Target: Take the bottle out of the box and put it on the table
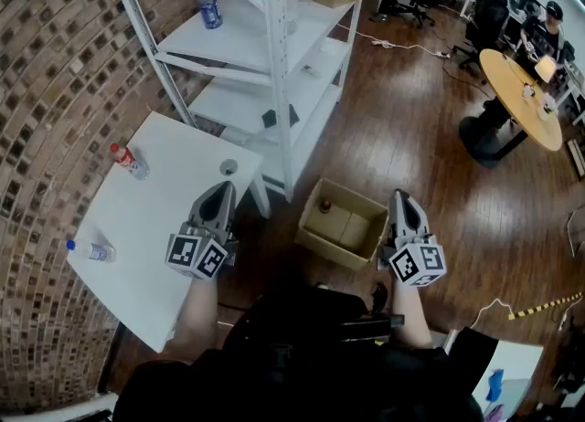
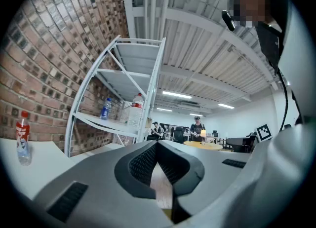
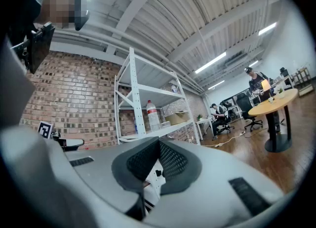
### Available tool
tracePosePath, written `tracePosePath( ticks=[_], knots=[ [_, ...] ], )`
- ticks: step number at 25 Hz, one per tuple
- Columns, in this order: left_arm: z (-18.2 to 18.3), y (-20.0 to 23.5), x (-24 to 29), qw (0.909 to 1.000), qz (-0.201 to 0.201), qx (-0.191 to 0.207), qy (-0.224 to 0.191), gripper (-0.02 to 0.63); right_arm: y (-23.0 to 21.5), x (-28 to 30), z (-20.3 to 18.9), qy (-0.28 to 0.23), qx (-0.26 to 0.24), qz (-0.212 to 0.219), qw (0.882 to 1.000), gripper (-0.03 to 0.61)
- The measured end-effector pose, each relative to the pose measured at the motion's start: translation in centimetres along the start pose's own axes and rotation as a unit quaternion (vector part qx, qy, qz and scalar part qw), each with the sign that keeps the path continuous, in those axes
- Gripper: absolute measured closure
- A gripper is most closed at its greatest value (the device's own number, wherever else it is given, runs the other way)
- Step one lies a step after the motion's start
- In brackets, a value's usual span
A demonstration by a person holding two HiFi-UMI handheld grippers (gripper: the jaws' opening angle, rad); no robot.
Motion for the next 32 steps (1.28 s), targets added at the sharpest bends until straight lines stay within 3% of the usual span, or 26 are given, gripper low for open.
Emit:
tracePosePath(
  ticks=[12,18,32],
  knots=[
    [-4.1,-9.1,7.6,0.9992,-0.036,-0.007,0.016,0.614,-11.0,-3.9,1.5,-0.004,0.009,-0.045,0.999,0.577],
    [-5.3,-11.9,9.3,0.9985,-0.046,-0.016,0.025,0.614,-14.1,-5.1,1.8,-0.001,0.016,-0.054,0.998,0.577],
    [-6.8,-6.6,15.6,0.9946,-0.085,-0.019,0.058,0.614,-12.9,2.7,-0.1,0.024,0.017,-0.065,0.997,0.577]
  ],
)
Point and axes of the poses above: the fingertips, and each gripper's own axes: x forward along the fingers, y to its left, z out of its top, the point moved 1 cm from there along -x, backward along the fingers, and after that the axes turned 1 degree about y, right-handed, at the moved point
